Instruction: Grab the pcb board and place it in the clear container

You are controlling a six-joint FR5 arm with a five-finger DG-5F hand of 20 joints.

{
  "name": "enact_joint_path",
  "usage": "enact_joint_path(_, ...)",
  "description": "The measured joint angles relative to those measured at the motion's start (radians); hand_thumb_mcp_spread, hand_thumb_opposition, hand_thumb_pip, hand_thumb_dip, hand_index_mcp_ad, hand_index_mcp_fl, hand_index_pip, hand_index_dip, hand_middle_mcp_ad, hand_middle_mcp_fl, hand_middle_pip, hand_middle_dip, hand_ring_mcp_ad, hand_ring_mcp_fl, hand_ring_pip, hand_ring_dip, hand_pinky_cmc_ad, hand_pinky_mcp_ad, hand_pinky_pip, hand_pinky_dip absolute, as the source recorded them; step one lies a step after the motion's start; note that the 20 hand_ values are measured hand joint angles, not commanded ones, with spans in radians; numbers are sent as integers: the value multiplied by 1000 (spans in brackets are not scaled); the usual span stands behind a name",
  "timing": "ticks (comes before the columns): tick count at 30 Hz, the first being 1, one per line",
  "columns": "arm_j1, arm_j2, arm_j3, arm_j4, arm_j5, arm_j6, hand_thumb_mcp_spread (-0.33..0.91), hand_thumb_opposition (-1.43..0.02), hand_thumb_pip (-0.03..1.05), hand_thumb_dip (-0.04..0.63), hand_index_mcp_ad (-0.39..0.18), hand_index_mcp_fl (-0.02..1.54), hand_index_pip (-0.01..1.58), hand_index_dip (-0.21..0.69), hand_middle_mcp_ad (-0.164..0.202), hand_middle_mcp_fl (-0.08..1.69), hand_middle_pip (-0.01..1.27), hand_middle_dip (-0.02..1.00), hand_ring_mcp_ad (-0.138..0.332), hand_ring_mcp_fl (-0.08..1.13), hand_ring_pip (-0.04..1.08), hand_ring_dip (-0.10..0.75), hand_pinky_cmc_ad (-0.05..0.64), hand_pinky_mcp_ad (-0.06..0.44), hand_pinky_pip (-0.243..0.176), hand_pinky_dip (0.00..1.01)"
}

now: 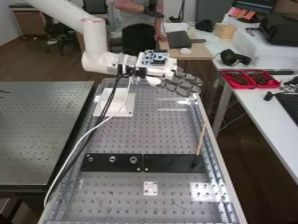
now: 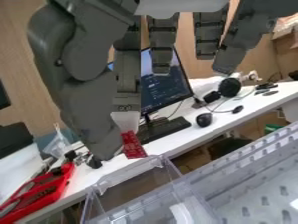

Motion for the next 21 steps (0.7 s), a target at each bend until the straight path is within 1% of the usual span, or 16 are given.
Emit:
enact_joint_path(2,1,-4,-1,-4,-3,12,506,-944,590,244,-51,517,1550,126,66,103,145,110,246,0,86,14,314,197,-93,469)
enact_joint_path(9,6,-17,-2,-14,-9,52,510,-951,590,244,-51,518,1550,126,65,101,145,110,246,2,86,14,314,197,-93,468)
enact_joint_path(17,16,-30,6,-6,19,49,510,-951,590,244,-51,517,1550,126,65,101,145,110,246,0,86,14,314,197,-93,469)
enact_joint_path(21,26,-34,14,-5,42,34,506,-953,590,244,-51,517,1550,126,65,101,145,110,246,0,86,14,314,197,-93,469)
